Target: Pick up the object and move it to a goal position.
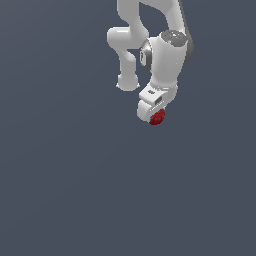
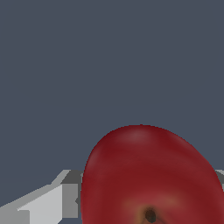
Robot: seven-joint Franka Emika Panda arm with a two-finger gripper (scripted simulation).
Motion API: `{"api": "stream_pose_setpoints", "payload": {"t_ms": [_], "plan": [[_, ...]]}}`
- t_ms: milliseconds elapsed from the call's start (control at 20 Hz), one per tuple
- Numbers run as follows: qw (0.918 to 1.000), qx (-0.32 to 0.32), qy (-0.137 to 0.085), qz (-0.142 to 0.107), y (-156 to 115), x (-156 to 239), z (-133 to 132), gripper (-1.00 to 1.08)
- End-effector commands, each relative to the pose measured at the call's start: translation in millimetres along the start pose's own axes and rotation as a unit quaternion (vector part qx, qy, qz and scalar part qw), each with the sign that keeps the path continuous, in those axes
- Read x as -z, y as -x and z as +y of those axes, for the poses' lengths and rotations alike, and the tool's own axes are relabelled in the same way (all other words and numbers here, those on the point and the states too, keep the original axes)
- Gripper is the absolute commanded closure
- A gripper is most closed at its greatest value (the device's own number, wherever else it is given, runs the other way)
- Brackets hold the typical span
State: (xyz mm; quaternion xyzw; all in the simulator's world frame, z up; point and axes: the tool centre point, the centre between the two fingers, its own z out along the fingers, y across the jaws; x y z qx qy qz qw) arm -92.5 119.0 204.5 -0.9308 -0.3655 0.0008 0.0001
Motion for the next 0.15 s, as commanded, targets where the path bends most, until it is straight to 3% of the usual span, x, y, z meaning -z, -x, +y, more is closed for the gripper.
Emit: {"api": "stream_pose_setpoints", "payload": {"t_ms": [0, 100], "plan": [[1.0, -0.001, 0.0, 0.001, -0.8, 1.0, 1.0, 1.08], [1.0, -0.001, 0.0, 0.001, -0.2, 0.0, 2.2, 1.08]]}}
